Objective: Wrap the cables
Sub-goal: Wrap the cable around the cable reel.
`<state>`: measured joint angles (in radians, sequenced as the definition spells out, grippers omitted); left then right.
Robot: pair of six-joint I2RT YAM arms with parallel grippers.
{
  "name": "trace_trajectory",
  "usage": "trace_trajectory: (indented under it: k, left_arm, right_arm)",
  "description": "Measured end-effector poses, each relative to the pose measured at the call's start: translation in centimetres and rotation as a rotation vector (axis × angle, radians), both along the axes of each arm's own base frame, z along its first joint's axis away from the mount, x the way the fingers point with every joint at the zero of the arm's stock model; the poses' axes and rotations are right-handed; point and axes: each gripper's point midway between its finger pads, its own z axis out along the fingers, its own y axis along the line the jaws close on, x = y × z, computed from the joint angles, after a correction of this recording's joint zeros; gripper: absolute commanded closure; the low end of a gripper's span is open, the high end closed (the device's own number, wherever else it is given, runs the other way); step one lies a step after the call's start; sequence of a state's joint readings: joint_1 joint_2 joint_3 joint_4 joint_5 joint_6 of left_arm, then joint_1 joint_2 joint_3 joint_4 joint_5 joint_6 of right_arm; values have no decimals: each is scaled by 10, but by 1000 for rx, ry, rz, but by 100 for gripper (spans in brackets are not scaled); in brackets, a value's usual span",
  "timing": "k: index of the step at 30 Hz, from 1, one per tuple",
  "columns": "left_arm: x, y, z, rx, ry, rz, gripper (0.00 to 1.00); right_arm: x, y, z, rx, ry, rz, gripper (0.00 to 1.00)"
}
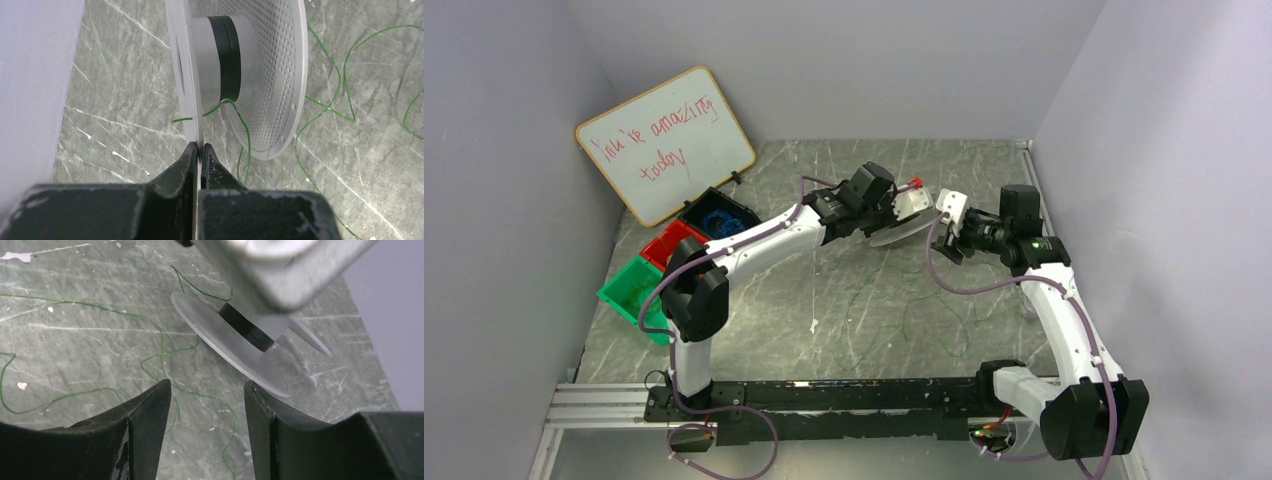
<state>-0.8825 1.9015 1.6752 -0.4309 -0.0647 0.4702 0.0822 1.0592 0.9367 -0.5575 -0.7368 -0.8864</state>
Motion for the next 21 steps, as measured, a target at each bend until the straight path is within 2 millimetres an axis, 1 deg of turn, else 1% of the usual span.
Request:
trace_trajectory:
  k: [6,9,13,18,21]
  left_arm:
    - [2,7,-1,-17,25,-22,97]
    - [2,10,-2,-25,38,-35,98]
    - [-1,10,-2,-31,50,-64,97]
    - [-5,9,-4,-28,52,-94,98]
    - [-6,10,-4,-25,52,-102,98]
  right_arm:
    - [-1,-5,-1,-16,-80,119,39]
    - [-1,-3,-11,-42,-121,183,39]
    - [-1,-2,-30,-81,-153,256,38]
    - [8,-1,-39,-102,-171,300,38]
    - [17,0,-37,-115,-176,321,38]
